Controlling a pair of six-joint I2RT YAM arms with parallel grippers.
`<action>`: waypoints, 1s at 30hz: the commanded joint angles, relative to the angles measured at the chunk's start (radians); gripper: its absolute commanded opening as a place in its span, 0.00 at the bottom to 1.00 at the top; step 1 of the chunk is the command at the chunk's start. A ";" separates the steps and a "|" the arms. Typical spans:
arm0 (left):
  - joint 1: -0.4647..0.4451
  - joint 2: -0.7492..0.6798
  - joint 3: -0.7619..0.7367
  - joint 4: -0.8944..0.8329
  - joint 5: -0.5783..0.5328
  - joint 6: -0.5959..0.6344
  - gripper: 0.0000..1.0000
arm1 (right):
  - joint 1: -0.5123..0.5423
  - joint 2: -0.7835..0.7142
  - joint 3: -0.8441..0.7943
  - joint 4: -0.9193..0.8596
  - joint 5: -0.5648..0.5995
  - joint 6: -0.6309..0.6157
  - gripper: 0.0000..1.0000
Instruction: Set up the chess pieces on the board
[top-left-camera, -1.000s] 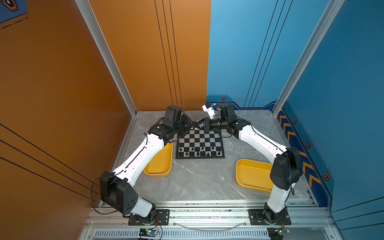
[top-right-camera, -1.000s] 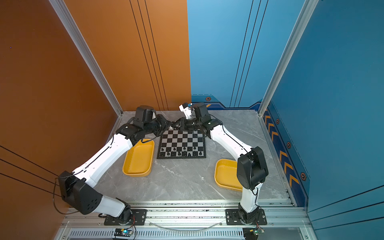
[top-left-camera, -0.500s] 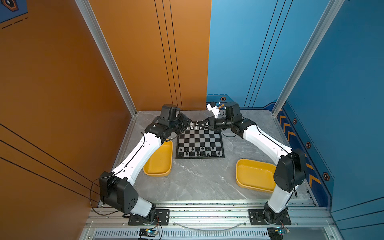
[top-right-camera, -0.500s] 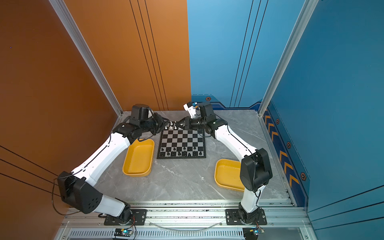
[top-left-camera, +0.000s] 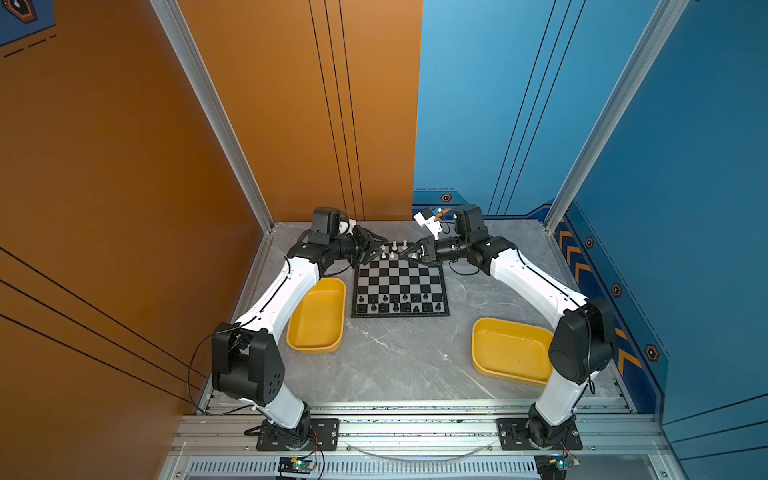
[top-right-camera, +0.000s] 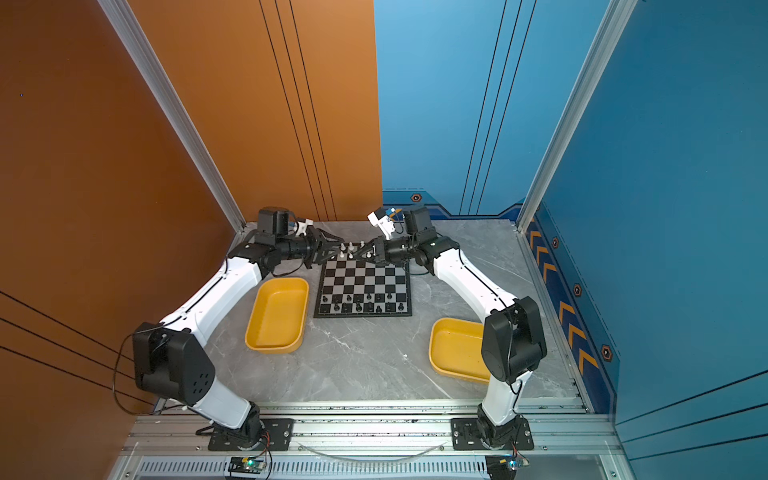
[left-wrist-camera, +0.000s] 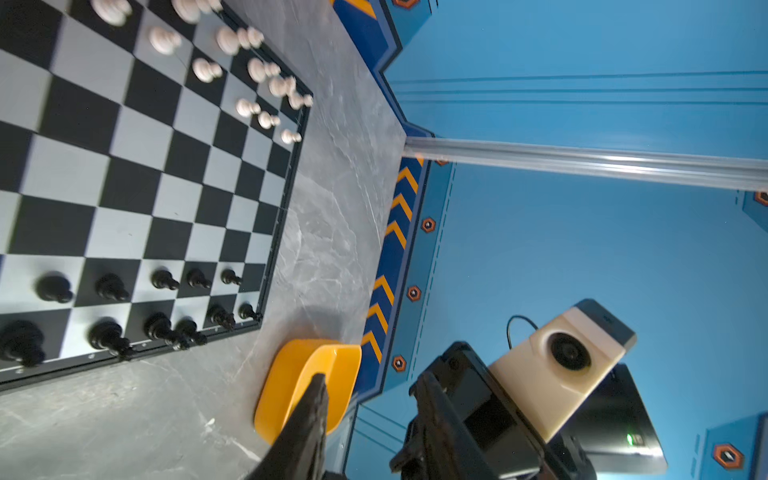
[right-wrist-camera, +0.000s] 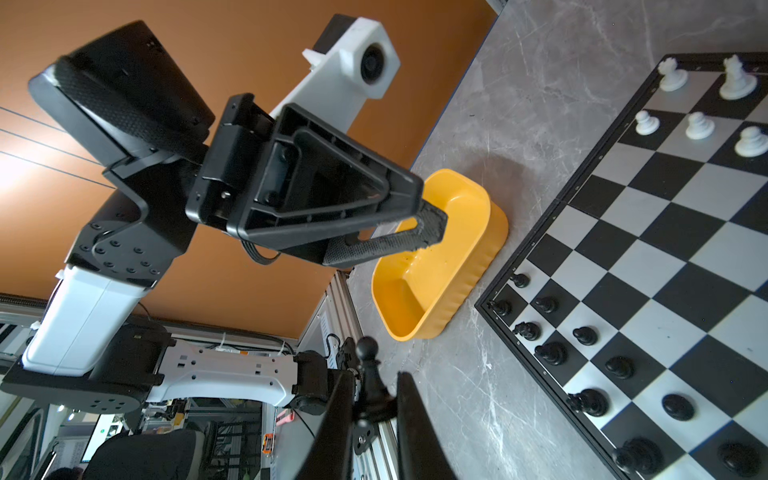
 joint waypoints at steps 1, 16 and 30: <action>0.000 0.011 -0.045 0.141 0.154 -0.024 0.35 | -0.013 -0.037 -0.017 -0.044 -0.042 -0.036 0.10; -0.032 0.004 -0.044 0.171 0.230 -0.005 0.33 | -0.016 -0.017 -0.017 -0.043 -0.055 -0.037 0.10; -0.055 -0.039 -0.086 0.139 0.239 0.028 0.24 | -0.025 -0.020 -0.023 -0.051 -0.060 -0.042 0.09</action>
